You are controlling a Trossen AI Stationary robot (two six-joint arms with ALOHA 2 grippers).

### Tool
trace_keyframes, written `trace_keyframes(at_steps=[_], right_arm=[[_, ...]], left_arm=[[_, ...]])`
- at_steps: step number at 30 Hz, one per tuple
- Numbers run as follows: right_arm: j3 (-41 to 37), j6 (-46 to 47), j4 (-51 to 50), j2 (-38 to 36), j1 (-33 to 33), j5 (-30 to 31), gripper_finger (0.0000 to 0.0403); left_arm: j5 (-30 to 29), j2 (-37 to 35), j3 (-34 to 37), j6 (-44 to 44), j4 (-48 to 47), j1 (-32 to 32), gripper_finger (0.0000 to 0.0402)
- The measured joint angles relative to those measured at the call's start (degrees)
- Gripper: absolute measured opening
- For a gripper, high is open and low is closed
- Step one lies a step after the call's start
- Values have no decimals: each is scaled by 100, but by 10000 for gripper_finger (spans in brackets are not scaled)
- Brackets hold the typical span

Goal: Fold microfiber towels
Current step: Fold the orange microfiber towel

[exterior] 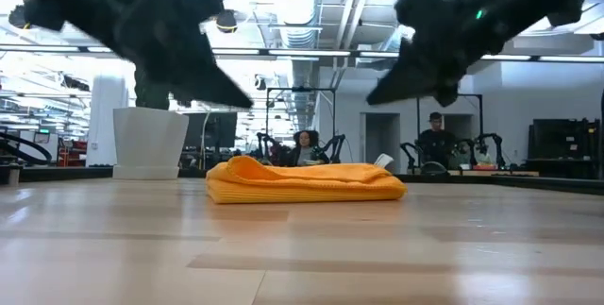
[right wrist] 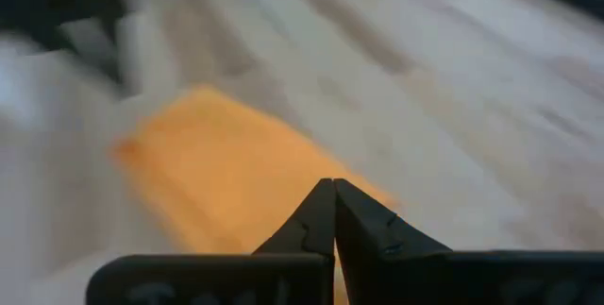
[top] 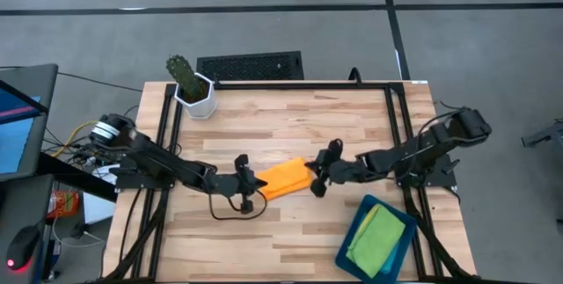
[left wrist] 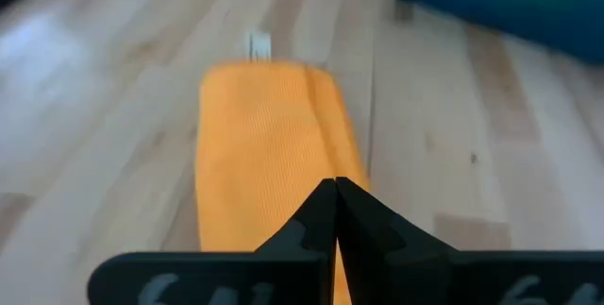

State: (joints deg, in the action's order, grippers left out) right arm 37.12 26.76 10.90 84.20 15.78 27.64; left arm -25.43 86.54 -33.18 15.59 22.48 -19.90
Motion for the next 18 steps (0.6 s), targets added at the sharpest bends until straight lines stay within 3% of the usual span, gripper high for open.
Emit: trace_keyframes(at_steps=[4,8,13,18], right_arm=[[-7,5,-245,246,-377,221,29],[-11,-19,320,962,-473,-178,20],[11,412,573,1903,-439,-118,17],[53,882,511,2099,-583,-114,23]], left_arm=[[81,720,4,-76,661,87,0],[123,1259,6,150,876,126,0],[445,1530,6,379,800,126,0],[742,1577,-3,305,736,129,0]])
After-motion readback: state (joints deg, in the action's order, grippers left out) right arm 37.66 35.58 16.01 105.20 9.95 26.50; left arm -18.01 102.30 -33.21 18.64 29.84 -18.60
